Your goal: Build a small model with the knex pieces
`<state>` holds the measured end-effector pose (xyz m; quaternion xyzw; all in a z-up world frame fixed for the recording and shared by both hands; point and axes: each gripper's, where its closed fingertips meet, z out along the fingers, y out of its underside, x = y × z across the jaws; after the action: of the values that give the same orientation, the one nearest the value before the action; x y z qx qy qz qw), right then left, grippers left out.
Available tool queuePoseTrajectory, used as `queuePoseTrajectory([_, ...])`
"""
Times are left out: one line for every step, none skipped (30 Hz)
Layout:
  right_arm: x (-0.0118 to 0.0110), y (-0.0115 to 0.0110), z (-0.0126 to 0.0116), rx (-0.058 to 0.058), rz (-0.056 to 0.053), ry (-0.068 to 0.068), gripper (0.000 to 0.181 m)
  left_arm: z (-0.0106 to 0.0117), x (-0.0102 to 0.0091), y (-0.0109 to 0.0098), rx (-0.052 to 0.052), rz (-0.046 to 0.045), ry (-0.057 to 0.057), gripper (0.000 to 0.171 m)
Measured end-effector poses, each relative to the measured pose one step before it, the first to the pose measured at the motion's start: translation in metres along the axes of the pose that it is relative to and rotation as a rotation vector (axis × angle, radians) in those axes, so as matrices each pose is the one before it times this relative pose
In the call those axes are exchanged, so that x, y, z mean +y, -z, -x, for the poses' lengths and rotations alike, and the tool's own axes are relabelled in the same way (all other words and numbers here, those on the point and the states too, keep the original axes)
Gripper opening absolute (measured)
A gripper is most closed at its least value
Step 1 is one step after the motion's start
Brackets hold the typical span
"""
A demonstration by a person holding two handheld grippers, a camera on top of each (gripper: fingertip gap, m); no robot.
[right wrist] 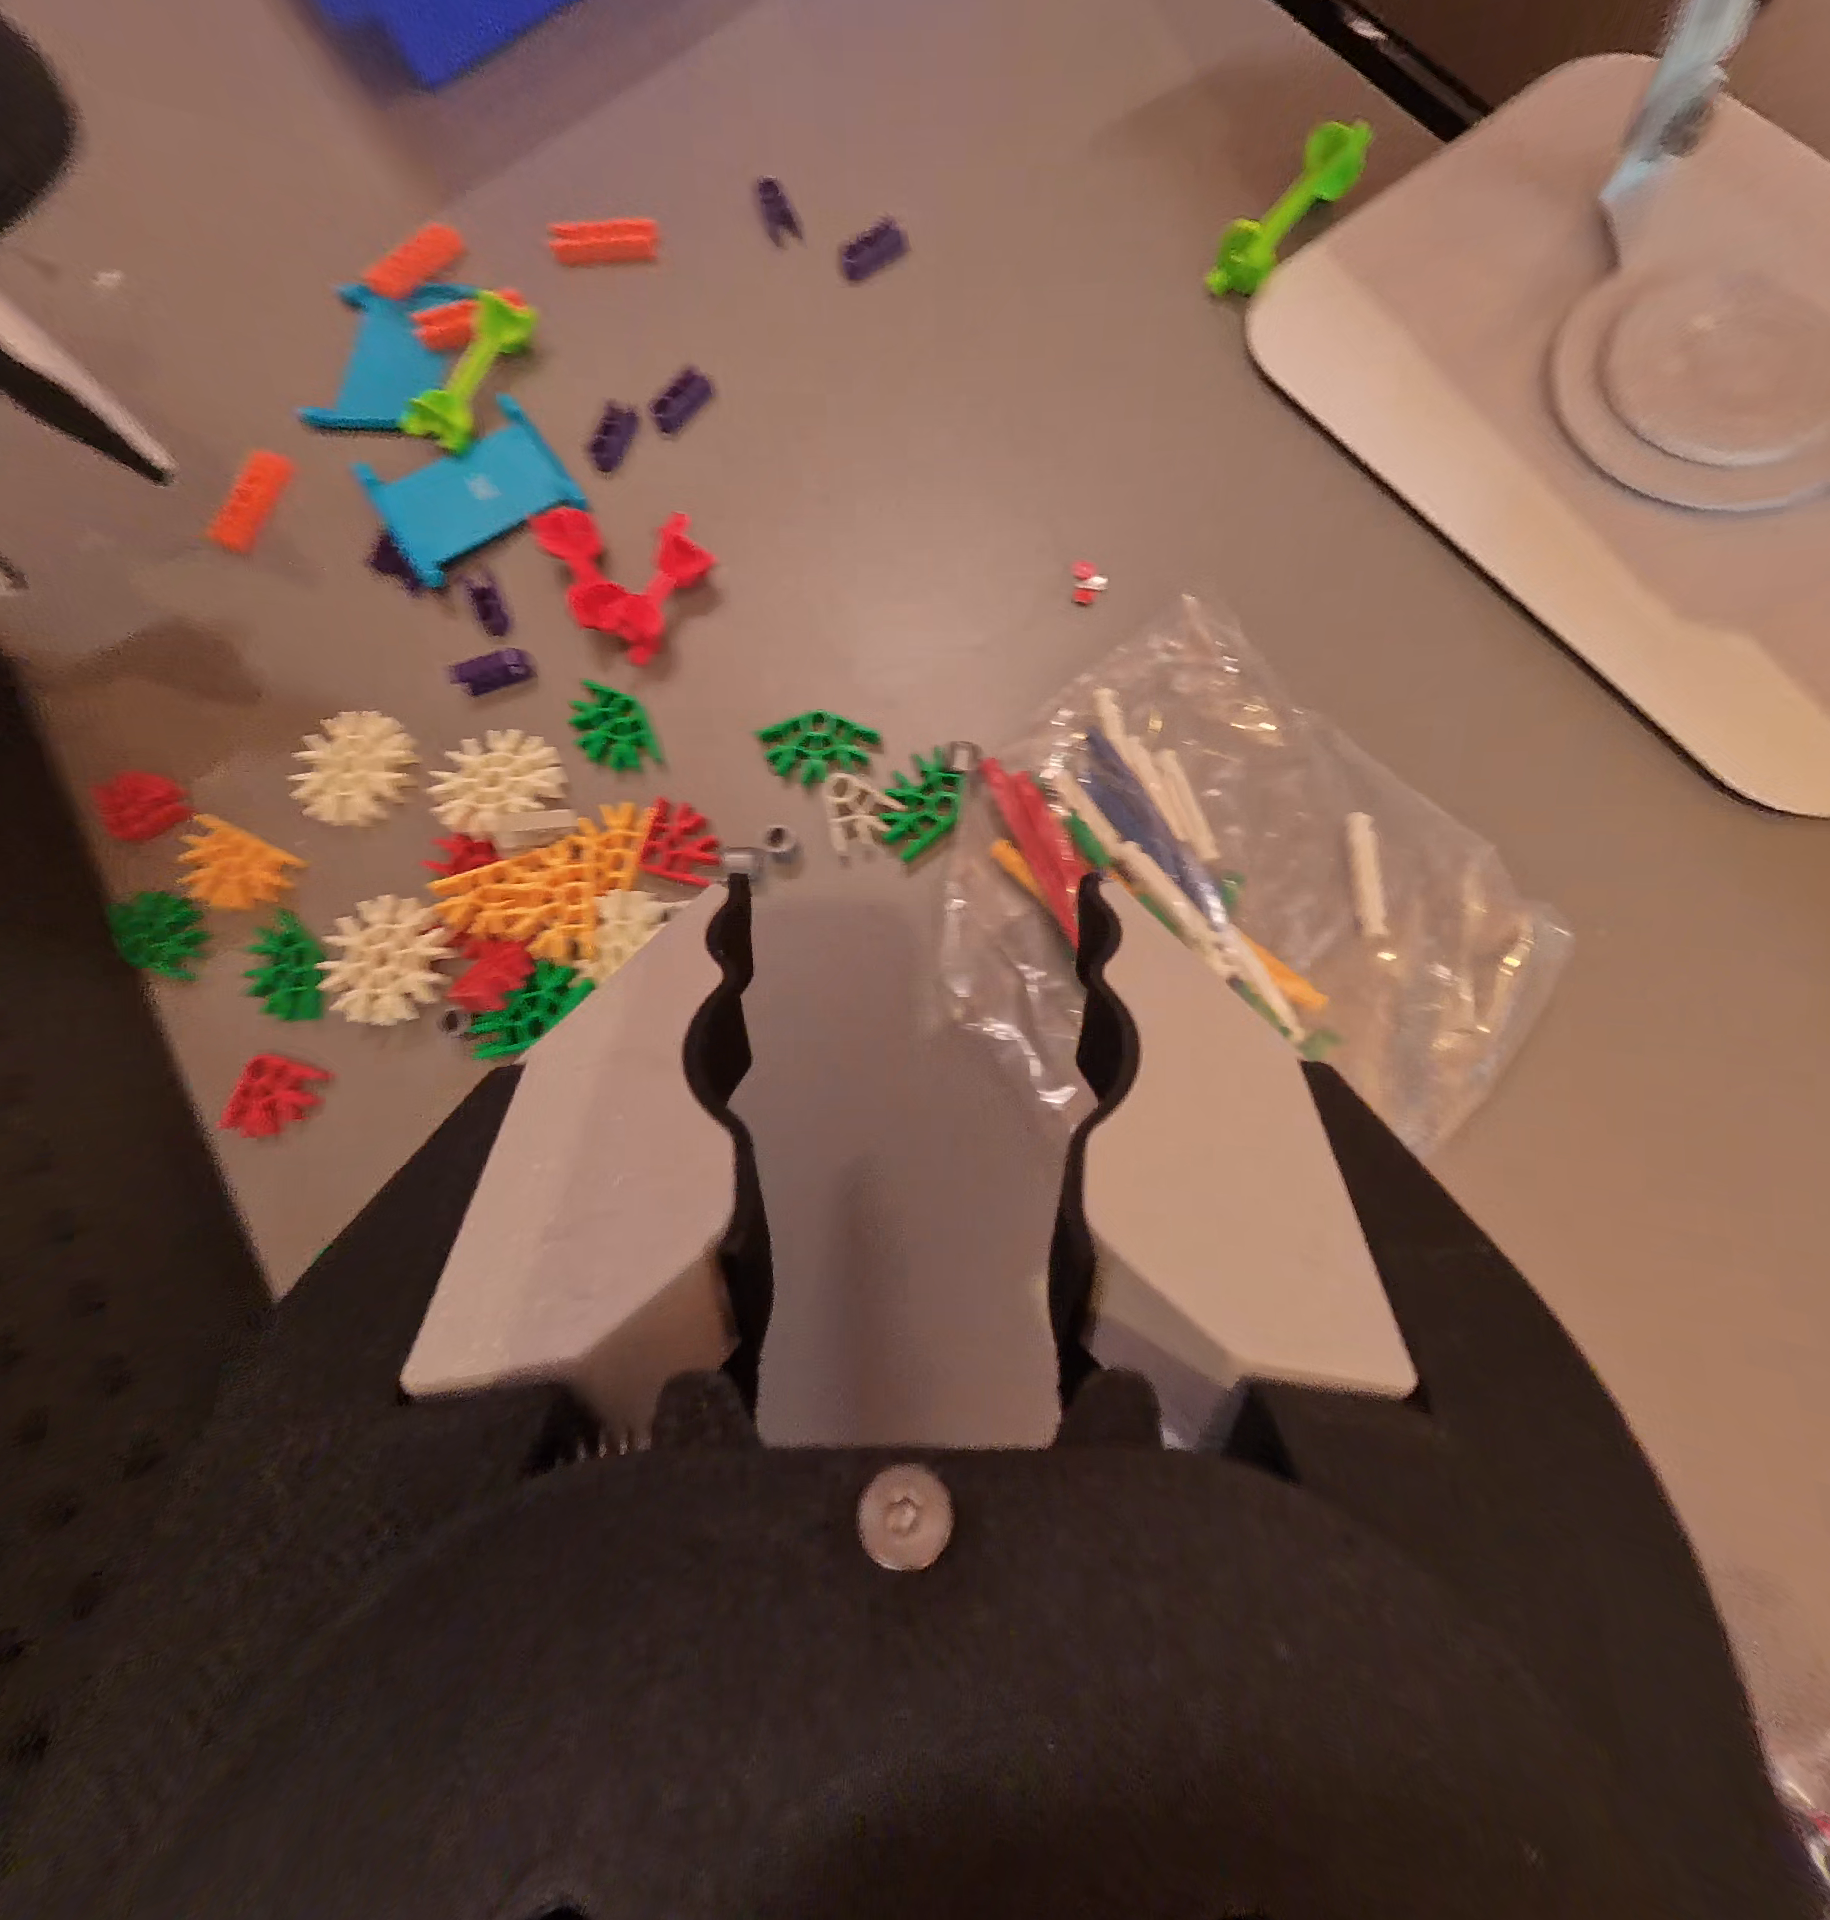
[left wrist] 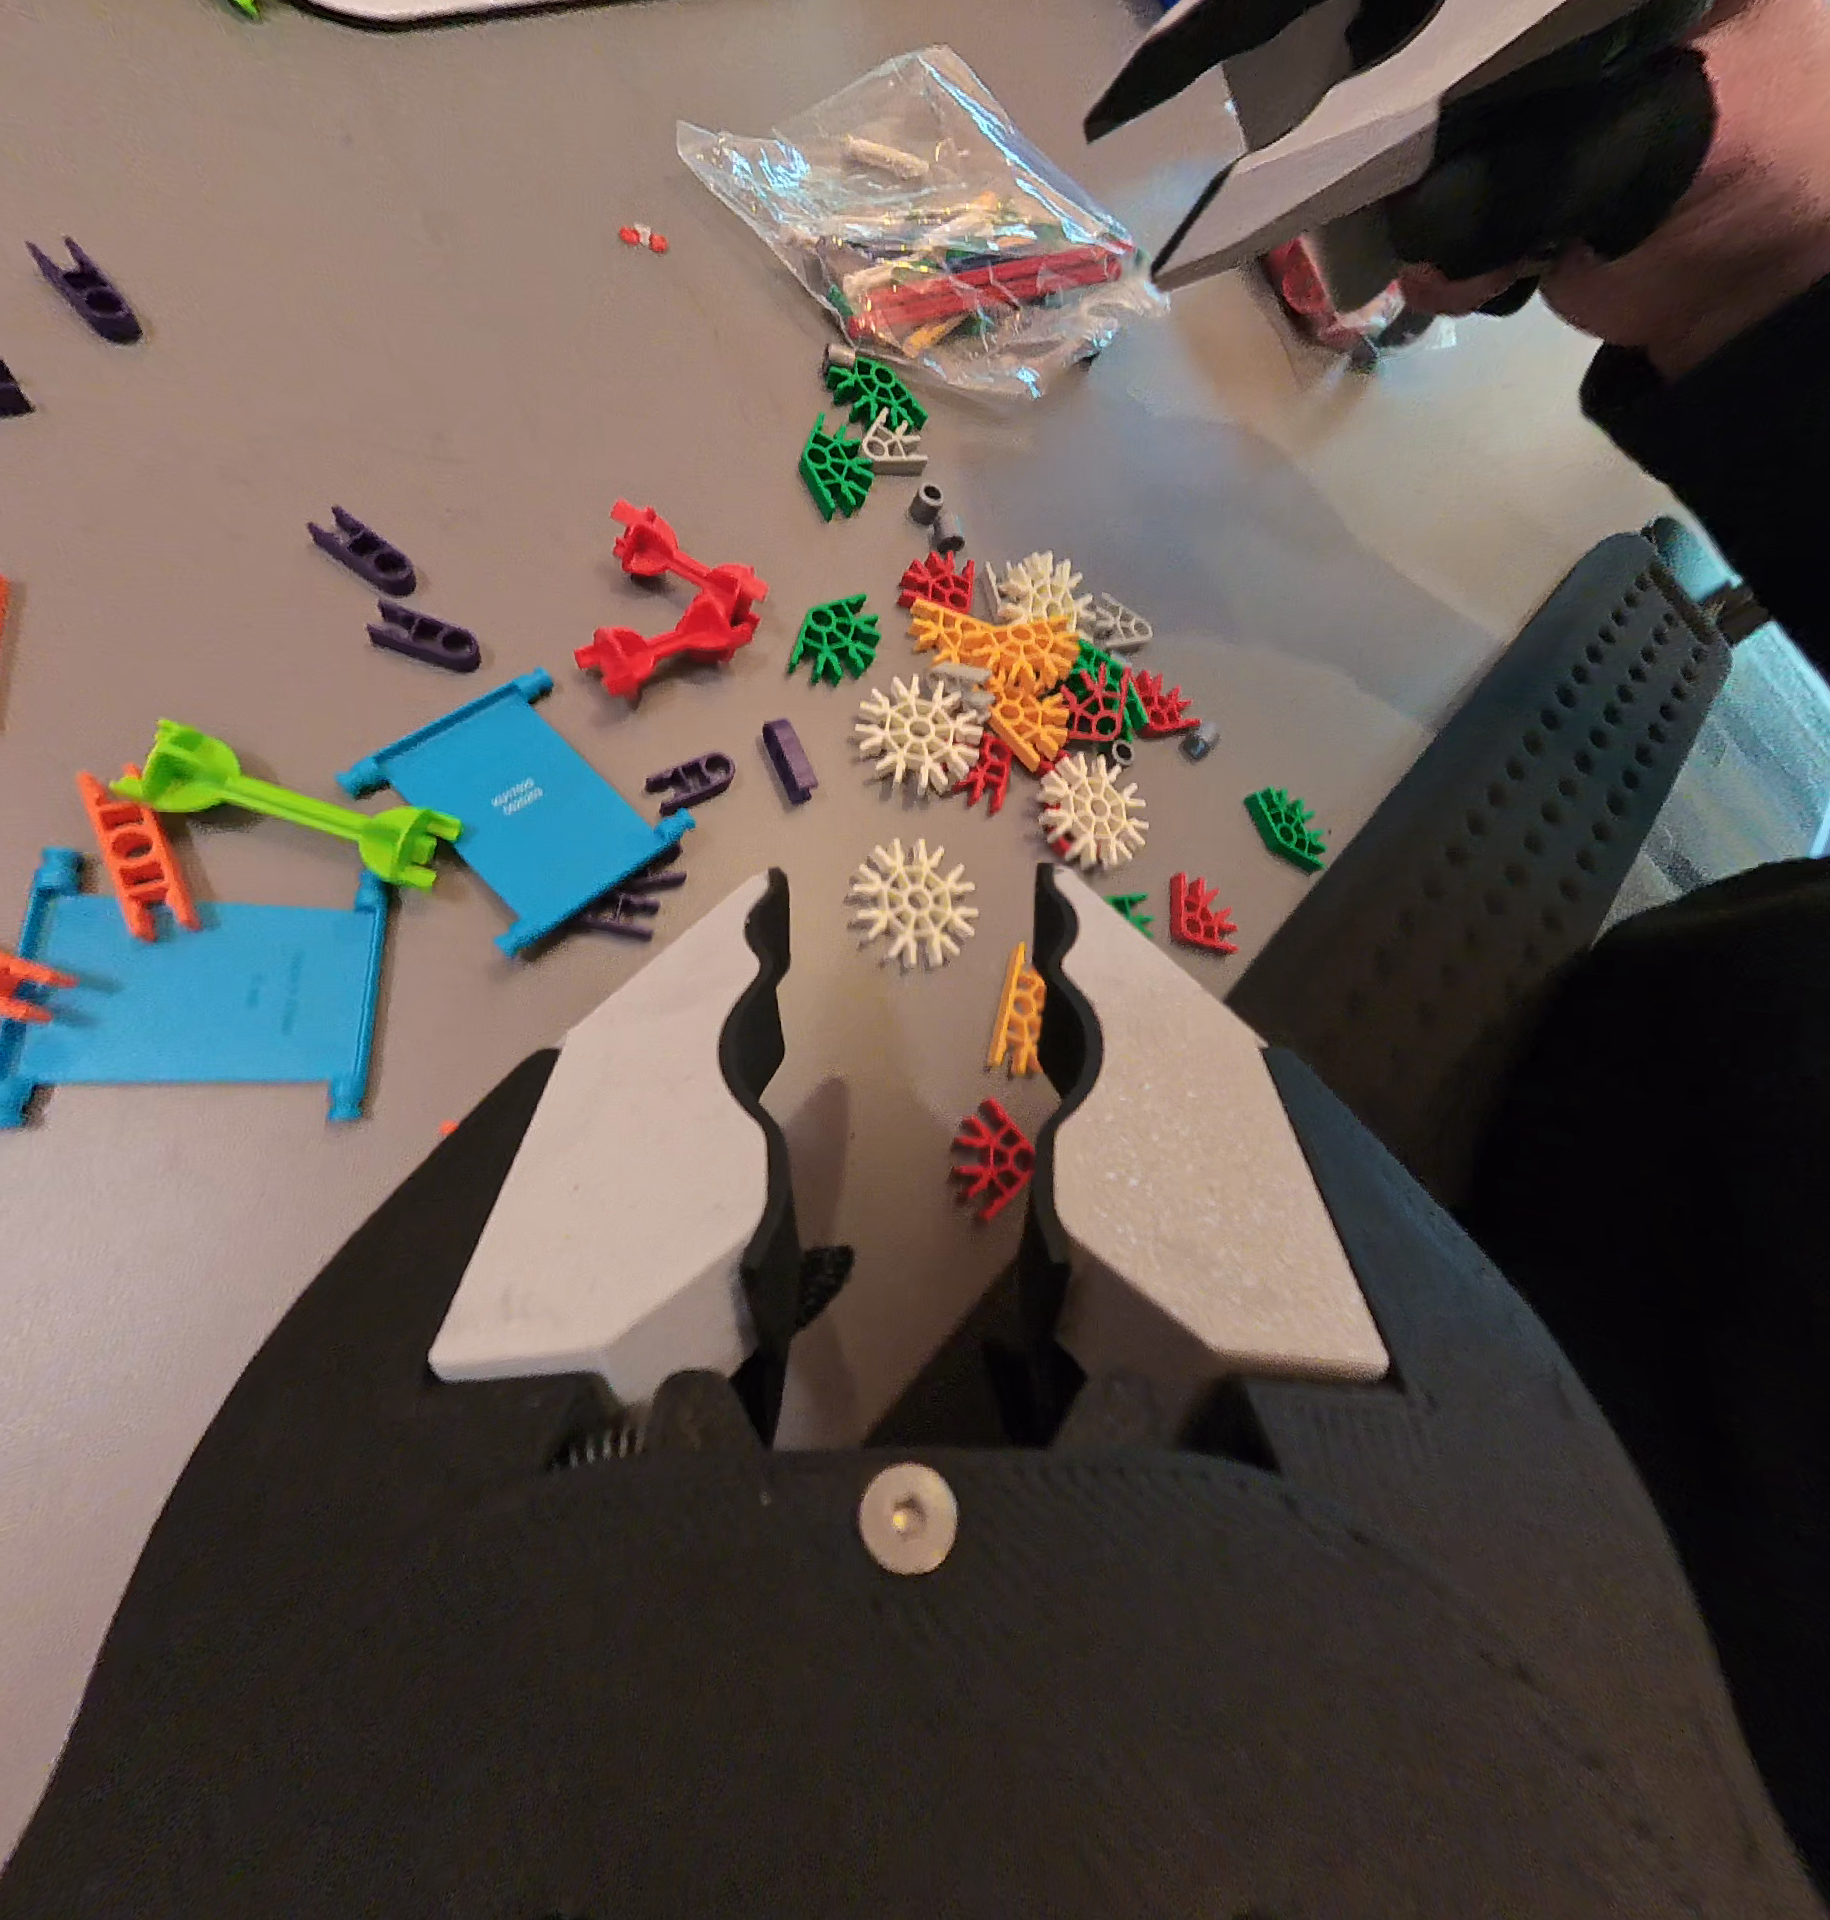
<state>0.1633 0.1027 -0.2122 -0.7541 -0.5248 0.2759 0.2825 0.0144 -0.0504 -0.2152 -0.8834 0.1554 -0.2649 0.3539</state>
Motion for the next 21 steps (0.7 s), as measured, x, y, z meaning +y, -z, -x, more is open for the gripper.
queuePoseTrajectory([0.00075, 0.00269, 0.01546, -0.058, -0.0037, 0.0213, 0.058, -0.00136, 0.00528, 0.0053, 0.0041, 0.0076, -0.0119, 0.045])
queuePoseTrajectory([0.0037, 0.00228, 0.01851, -0.0681, 0.009, 0.0252, 0.058, -0.00397, 0.00667, 0.00417, 0.0154, 0.01592, -0.0179, 0.045])
queuePoseTrajectory([0.00518, 0.00162, 0.0175, -0.0551, 0.0117, 0.0236, 0.053, -0.0037, 0.00741, 0.00291, 0.0085, 0.02071, -0.0212, 0.045])
queuePoseTrajectory([0.00612, 0.00059, 0.01636, -0.0425, 0.011, 0.0177, 0.046, -0.0027, 0.00774, 0.00138, -0.0005, 0.02448, -0.0221, 0.045])
queuePoseTrajectory([0.00751, -0.00078, 0.01749, -0.0464, 0.0127, 0.0118, 0.046, -0.0033, 0.00807, 0.00017, 0.0033, 0.02757, -0.0209, 0.046])
queuePoseTrajectory([0.00786, -0.00197, 0.0156, -0.0342, 0.0088, 0.0037, 0.046, -0.00255, 0.00673, -0.00071, -0.0026, 0.02081, -0.0211, 0.048])
queuePoseTrajectory([0.008, -0.00307, 0.0101, -0.0012, 0.0076, -0.0016, 0.048, -0.00119, 0.0053, -0.00133, -0.0084, 0.01353, -0.0179, 0.052])
queuePoseTrajectory([0.00884, -0.00327, 0.0055, 0.0237, 0.0169, 0.0072, 0.058, -0.00152, 0.00353, -0.00191, -0.0043, 0.00558, -0.0124, 0.057])
queuePoseTrajectory([0.00846, -0.00279, 0.00234, 0.037, 0.0202, 0.0166, 0.071, -0.00259, 0.00269, -0.00273, 0.0064, 0.00425, -0.003, 0.063])
queuePoseTrajectory([0.00746, -0.00274, 0.00027, 0.0379, 0.0175, 0.0111, 0.079, 0.00043, 0.00253, -0.0032, -0.0114, 0.00867, -0.0021, 0.07])
queuePoseTrajectory([0.00692, -0.00365, 0.00032, 0.0243, 0.0164, 0.0038, 0.087, 0.00204, 0.00206, -0.00338, -0.0224, 0.01007, -0.0101, 0.076])
queuePoseTrajectory([0.00689, -0.0045, -0.00023, 0.0188, 0.0171, -0.0007, 0.093, 0.00019, 0.00126, -0.0036, -0.01, 0.00925, -0.0101, 0.081])
queuePoseTrajectory([0.00686, -0.00466, -0.00094, 0.0181, 0.022, -0.0025, 0.096, -0.00026, 0.00054, -0.00389, -0.0084, 0.01118, -0.0084, 0.085])
queuePoseTrajectory([0.00511, -0.0043, -0.00068, 0.0154, 0.0175, 0.0014, 0.099, 0.00032, 0.0006, -0.00428, -0.0146, 0.01368, -0.0123, 0.088])
queuePoseTrajectory([0.00264, -0.00363, -0.00024, 0.013, 0.0068, 0.0033, 0.102, 0.00122, 0.00054, -0.00452, -0.0211, 0.01639, -0.0118, 0.09])
queuePoseTrajectory([0.00117, -0.00259, -0.00133, 0.0174, 0.0027, -0.0002, 0.101, -0.00058, 0.0004, -0.00424, -0.0077, 0.01411, -0.0124, 0.093])
queuePoseTrajectory([0.00077, -0.00216, -0.00199, 0.0189, 0.0022, -0.0025, 0.101, -0.00141, 0.00035, -0.00403, -0.0015, 0.01533, -0.0095, 0.095])
queuePoseTrajectory([0.00032, -0.00184, -0.00224, 0.0167, -0.0001, -0.0071, 0.101, 0.00062, -0.00113, -0.00341, -0.0134, 0.00587, -0.0031, 0.098])
queuePoseTrajectory([0.00029, -0.00164, -0.00148, 0.0094, 0.001, -0.0084, 0.1, -0.00197, -0.00266, -0.00283, 0.001, -0.00516, -0.0028, 0.098])
queuePoseTrajectory([0.00086, -0.00148, -0.00086, 0.006, 0.004, -0.0018, 0.1, -0.00259, -0.00203, -0.00284, 0.0053, -0.00182, 0.0001, 0.098])
queuePoseTrajectory([0.00132, -0.00153, -0.00097, 0.0078, 0.0076, 0.0052, 0.1, 0.00082, -0.0001, -0.00309, -0.0153, 0.00914, -0.0018, 0.098])
